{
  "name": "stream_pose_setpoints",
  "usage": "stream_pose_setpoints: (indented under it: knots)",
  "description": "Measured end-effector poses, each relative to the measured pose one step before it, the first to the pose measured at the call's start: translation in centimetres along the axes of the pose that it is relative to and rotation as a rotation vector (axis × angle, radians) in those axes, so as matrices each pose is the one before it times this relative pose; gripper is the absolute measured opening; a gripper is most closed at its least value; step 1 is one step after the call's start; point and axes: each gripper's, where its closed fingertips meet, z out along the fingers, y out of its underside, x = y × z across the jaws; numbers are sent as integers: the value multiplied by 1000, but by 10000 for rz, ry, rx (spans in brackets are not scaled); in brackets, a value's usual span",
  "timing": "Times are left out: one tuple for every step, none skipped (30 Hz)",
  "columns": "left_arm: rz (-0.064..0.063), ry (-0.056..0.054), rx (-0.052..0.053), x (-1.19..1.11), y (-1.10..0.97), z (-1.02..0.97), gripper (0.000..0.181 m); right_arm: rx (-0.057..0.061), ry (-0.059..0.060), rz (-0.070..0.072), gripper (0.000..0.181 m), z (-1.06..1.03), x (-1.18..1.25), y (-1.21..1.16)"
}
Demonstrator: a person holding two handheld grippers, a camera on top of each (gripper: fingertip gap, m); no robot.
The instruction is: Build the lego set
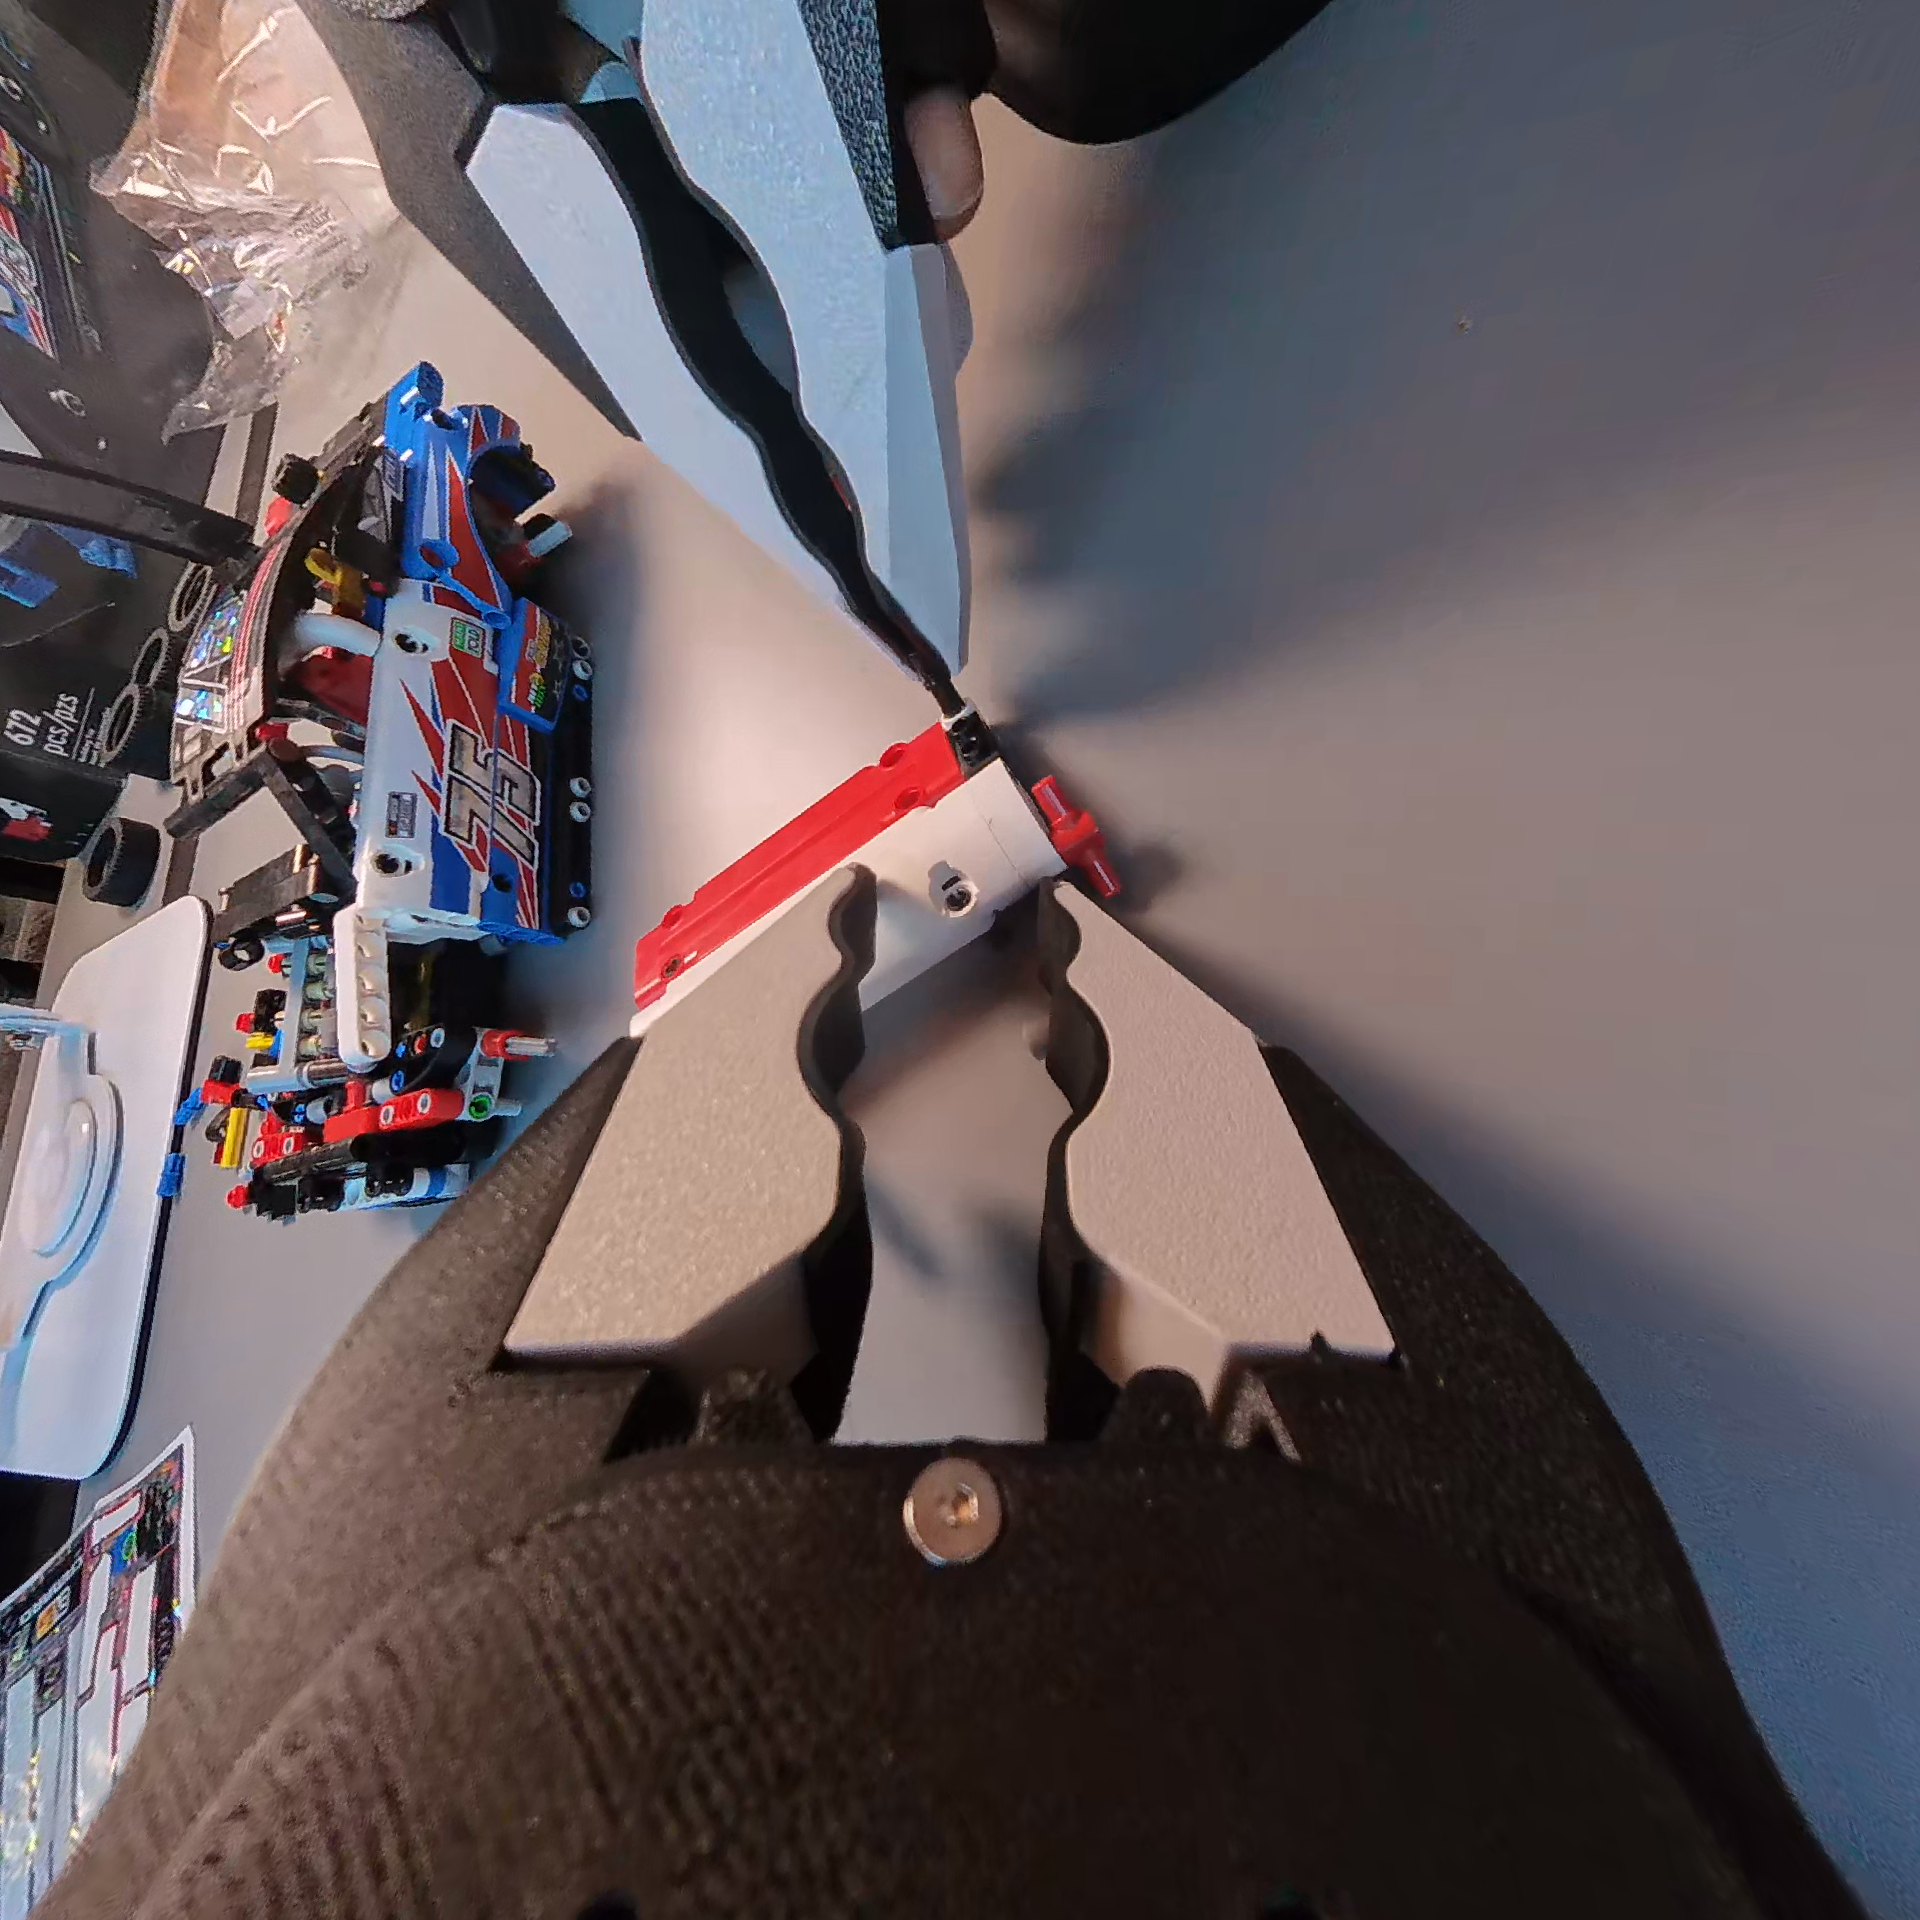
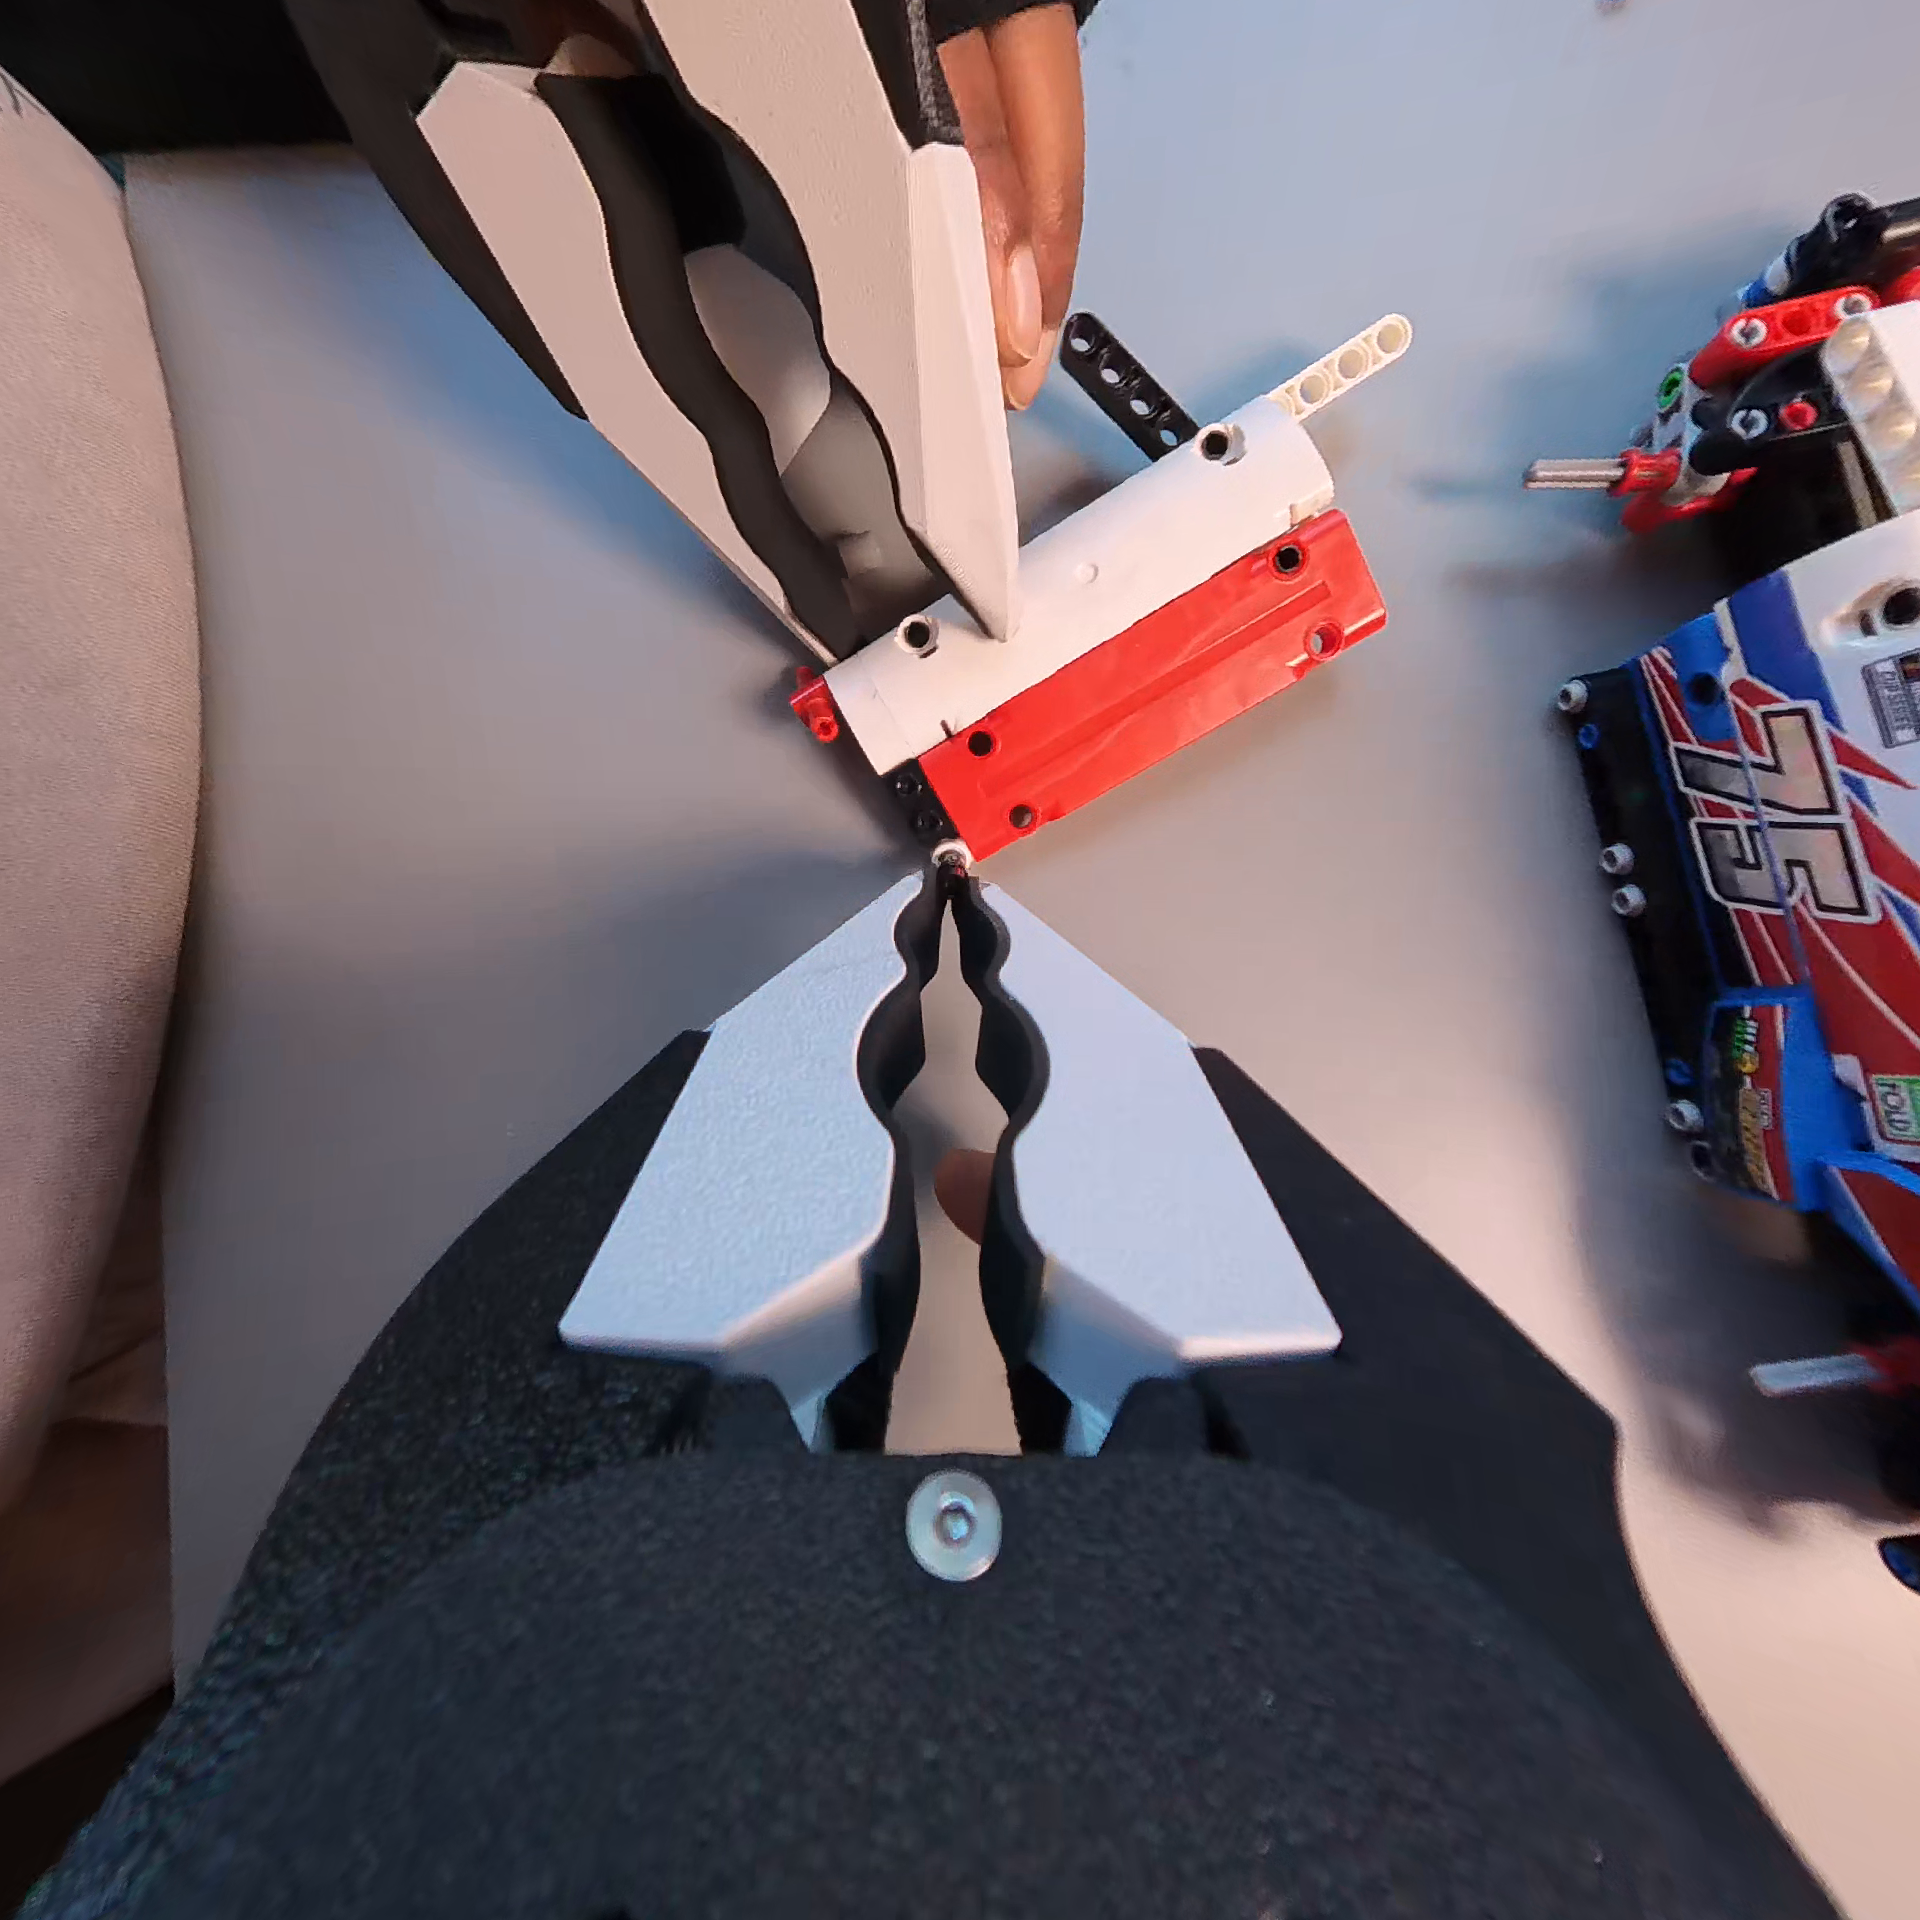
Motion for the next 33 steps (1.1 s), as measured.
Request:
stream_pose_setpoints:
  knots:
    - [12,11,3,11,-12,7,29,-51,34,-109,0,13,-2,-53]
    - [-1,7,-1,2,0,6,29,-95,-9,-82,0,7,-23,-19]
    - [7,-8,-8,8,-3,-10,29,-120,-58,-113,0,17,-65,9]
    - [-3,-10,-10,10,6,1,29,-103,-43,-118,0,15,-19,31]
    - [-20,2,5,2,2,-12,29,-34,-55,-27,0,12,21,-11]
    - [-21,-3,18,0,6,-12,29,7,-55,76,0,-5,31,-36]
    - [2,-12,9,-6,9,7,29,31,-23,54,0,-2,34,-9]
    - [9,-5,-5,-1,0,-6,29,35,-14,79,0,-5,6,-22]
    - [3,-1,0,0,-7,4,29,4,-6,54,0,0,-6,8]
    - [-13,4,11,-2,0,5,29,-61,27,-55,0,-4,1,28]
    - [-3,6,18,2,-9,3,29,-160,70,-167,0,-2,-6,35]
    - [3,6,13,4,-2,-6,29,-283,116,-321,0,9,15,49]
    - [8,7,-4,2,-3,9,29,-321,113,-345,0,6,-9,-26]
    - [5,5,-5,4,6,-3,29,-325,65,-312,0,17,-2,-39]
    - [6,-1,1,-2,-9,5,29,-314,35,-253,0,20,31,-33]
    - [1,-9,-1,-5,0,10,29,-344,44,-224,0,25,70,23]
    - [13,-13,-10,1,-4,23,29,-313,53,-233,0,3,80,-21]
    - [25,-3,-9,4,-18,5,28,-270,-28,-160,0,-6,1,-47]
    - [1,4,9,1,-4,2,29,-256,-109,-115,0,-9,-53,20]
    - [-25,17,32,37,-37,18,28,-255,-221,-59,0,-9,-99,83]
    - [10,-2,4,19,-14,5,28,-234,-244,10,0,4,-33,61]
    - [18,-3,-7,-8,-5,4,28,-242,-189,-39,0,6,31,40]
    - [-5,-10,-3,-19,4,5,28,-249,-82,-51,0,21,129,21]
    - [10,-54,-1,-74,18,41,28,-247,93,-78,0,140,249,19]
    - [37,-4,-10,-3,-18,21,27,-278,32,-189,0,329,-32,22]
    - [42,13,-16,15,-8,0,27,-303,8,-193,0,130,-30,-29]
    - [9,-2,-4,12,-2,5,28,-326,-106,-143,0,3,-33,59]
    - [-4,-11,0,0,7,-1,27,-178,-170,-22,0,1,-8,-6]
    - [5,-5,2,9,5,-6,27,-103,-190,70,0,15,2,7]
    - [6,-4,7,-3,5,0,27,-63,-128,99,0,12,4,8]
    - [9,-6,6,5,-1,-3,27,-60,-48,16,0,11,-3,20]
    - [17,-2,5,-3,-1,3,27,-58,-16,-6,0,8,-7,8]
    - [9,7,3,4,-4,2,27,-47,-32,53,0,19,-8,1]
